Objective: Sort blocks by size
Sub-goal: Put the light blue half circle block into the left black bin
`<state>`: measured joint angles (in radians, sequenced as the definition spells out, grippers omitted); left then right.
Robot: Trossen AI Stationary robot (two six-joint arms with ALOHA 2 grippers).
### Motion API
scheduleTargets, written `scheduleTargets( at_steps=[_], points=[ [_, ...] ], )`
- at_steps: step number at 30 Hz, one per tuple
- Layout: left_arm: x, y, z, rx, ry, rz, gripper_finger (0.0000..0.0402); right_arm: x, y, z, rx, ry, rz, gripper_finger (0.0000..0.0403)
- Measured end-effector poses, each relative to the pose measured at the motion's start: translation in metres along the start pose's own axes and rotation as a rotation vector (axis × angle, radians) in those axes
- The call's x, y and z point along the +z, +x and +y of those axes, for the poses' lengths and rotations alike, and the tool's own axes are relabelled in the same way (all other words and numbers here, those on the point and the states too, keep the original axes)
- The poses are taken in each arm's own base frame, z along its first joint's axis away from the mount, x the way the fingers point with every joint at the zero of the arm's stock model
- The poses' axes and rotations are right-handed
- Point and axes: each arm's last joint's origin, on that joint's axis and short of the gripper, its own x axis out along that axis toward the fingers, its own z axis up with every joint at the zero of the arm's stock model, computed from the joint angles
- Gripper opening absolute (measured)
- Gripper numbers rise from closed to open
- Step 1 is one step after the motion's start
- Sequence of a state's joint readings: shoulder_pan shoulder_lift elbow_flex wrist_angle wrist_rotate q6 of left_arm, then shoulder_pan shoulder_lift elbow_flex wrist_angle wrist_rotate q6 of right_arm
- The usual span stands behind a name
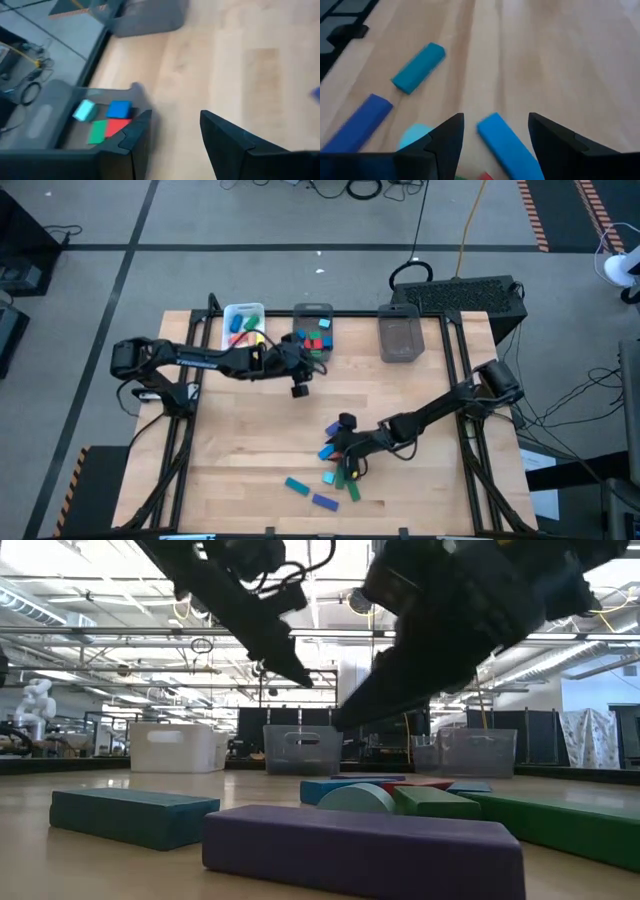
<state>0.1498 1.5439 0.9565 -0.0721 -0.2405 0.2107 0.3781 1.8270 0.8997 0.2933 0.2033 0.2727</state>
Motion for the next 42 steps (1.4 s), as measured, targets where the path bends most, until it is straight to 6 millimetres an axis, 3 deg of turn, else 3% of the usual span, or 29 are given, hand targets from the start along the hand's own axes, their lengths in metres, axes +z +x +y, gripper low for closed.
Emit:
scheduleTargets(
  at_steps=[13, 18, 35, 42],
  points=[
    [0.013, -0.021, -0.063, -0.16, -0.087, -0.072, 0.0168, 0.011, 0.028, 0.045, 0.011, -0.065, 0.198, 0.0229],
    [0.018, -0.03, -0.082, -0.208, -0.063, -0.127, 0.0168, 0.014, 0.029, 0.056, 0.035, -0.063, 0.232, 0.0229],
    [0.023, -0.034, -0.088, -0.217, -0.039, -0.186, 0.0168, -0.004, 0.041, 0.052, 0.034, -0.022, 0.335, 0.0227],
    [0.022, -0.034, -0.089, -0.227, -0.041, -0.177, 0.0168, -0.003, 0.043, 0.044, 0.019, -0.024, 0.345, 0.0177]
  ],
)
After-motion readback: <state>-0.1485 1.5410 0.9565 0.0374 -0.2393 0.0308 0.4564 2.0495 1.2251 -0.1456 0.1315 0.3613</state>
